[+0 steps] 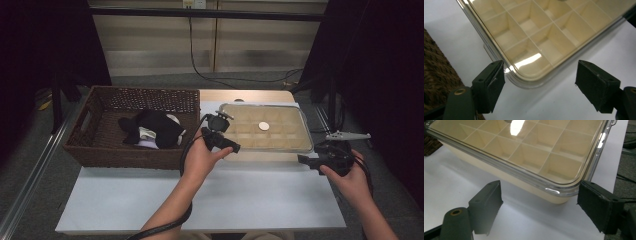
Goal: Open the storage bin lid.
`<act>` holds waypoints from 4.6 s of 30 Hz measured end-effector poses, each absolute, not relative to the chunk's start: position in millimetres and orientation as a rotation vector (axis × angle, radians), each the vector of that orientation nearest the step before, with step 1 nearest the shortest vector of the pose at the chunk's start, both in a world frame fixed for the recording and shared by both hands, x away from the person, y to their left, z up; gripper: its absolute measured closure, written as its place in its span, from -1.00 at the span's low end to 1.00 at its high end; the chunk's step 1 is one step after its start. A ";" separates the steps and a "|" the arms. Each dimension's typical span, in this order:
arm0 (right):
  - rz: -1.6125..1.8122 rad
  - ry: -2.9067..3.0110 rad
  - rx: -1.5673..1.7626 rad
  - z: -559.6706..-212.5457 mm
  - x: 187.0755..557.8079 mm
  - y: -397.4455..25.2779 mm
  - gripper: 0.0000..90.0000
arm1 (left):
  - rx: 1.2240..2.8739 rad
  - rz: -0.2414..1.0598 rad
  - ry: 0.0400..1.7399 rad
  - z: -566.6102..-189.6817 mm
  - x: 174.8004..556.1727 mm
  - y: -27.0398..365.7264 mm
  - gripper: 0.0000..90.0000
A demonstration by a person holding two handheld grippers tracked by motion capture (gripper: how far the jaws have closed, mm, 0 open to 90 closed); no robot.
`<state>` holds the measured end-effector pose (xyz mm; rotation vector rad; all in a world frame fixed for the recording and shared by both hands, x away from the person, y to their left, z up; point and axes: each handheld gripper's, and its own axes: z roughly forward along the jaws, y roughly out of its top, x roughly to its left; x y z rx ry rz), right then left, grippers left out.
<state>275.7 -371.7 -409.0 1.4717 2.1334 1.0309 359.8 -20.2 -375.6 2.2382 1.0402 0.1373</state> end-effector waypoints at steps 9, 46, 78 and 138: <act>0.978 2.110 1.494 -401.6 292.6 -371.0 -0.55 | 2.217 0.134 1.119 -380.9 381.6 -18.9 -0.48; 1.046 2.020 1.798 -418.3 342.1 -375.5 -0.64 | 2.103 -0.044 1.335 -407.7 428.6 -32.9 -0.46; 1.099 1.986 1.726 -399.4 292.3 -385.9 -0.37 | 2.101 -0.070 1.321 -375.6 388.1 -21.7 -0.01; 1.172 2.006 1.717 -434.0 191.7 -388.7 0.14 | 2.204 -0.137 1.224 -419.0 291.9 5.2 0.30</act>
